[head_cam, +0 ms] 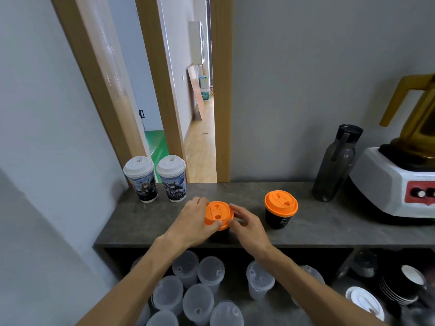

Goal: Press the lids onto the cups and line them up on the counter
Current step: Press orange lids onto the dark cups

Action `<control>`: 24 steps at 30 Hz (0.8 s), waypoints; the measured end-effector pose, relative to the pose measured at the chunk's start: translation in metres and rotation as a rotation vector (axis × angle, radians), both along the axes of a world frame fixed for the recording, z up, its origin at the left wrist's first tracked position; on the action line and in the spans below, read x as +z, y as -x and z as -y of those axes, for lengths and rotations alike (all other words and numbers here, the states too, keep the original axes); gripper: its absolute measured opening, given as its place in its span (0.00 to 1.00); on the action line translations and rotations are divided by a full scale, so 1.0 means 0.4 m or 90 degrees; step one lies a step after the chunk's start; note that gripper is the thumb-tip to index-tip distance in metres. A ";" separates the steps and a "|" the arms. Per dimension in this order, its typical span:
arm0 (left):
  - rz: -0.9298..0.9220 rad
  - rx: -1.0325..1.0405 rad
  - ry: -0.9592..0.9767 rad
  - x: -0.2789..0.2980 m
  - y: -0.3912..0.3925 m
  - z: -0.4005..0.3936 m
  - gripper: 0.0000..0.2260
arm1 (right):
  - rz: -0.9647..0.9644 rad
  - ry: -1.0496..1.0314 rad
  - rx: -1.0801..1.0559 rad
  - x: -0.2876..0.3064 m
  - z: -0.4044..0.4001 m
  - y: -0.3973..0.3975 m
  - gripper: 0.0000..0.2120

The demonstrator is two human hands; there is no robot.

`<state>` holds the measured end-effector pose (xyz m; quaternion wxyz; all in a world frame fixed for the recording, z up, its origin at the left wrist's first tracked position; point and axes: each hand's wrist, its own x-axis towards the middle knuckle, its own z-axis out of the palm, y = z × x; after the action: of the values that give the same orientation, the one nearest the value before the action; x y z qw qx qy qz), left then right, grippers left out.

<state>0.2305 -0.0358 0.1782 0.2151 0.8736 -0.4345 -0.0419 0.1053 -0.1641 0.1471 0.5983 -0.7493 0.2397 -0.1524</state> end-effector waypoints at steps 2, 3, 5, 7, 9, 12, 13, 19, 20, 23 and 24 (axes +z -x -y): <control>-0.011 -0.033 -0.033 0.009 -0.014 -0.006 0.34 | -0.018 -0.010 -0.004 0.010 0.017 -0.001 0.21; -0.015 -0.045 -0.060 0.014 -0.018 -0.006 0.35 | -0.028 -0.017 -0.013 0.015 0.024 -0.001 0.21; -0.019 -0.050 -0.092 0.016 -0.020 -0.004 0.30 | -0.042 -0.032 -0.032 0.017 0.028 0.001 0.22; -0.005 -0.034 -0.084 0.008 -0.016 -0.002 0.26 | -0.042 -0.057 -0.039 0.001 0.022 0.003 0.20; 0.008 -0.016 -0.059 -0.001 -0.008 0.001 0.25 | -0.034 -0.080 -0.051 -0.012 0.017 0.007 0.18; -0.011 0.011 -0.002 -0.005 0.009 0.004 0.22 | -0.034 -0.092 -0.062 -0.009 0.016 0.006 0.18; -0.028 0.025 0.011 -0.004 0.015 0.005 0.22 | -0.030 -0.098 -0.053 -0.005 0.013 0.005 0.16; -0.067 0.032 0.020 -0.019 0.021 -0.001 0.29 | -0.028 -0.140 -0.022 -0.007 0.001 0.000 0.15; -0.069 0.017 -0.001 -0.016 0.013 -0.004 0.34 | -0.030 -0.141 -0.021 -0.007 0.006 -0.001 0.16; -0.033 -0.029 -0.108 0.007 -0.017 -0.009 0.40 | -0.038 -0.135 -0.017 0.000 0.019 -0.005 0.15; -0.039 -0.042 -0.125 0.014 -0.026 -0.010 0.38 | -0.041 -0.132 -0.015 0.002 0.022 -0.007 0.14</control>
<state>0.2409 -0.0316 0.1836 0.1400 0.8740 -0.4501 -0.1182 0.1082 -0.1728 0.1480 0.6628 -0.6849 0.2819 -0.1100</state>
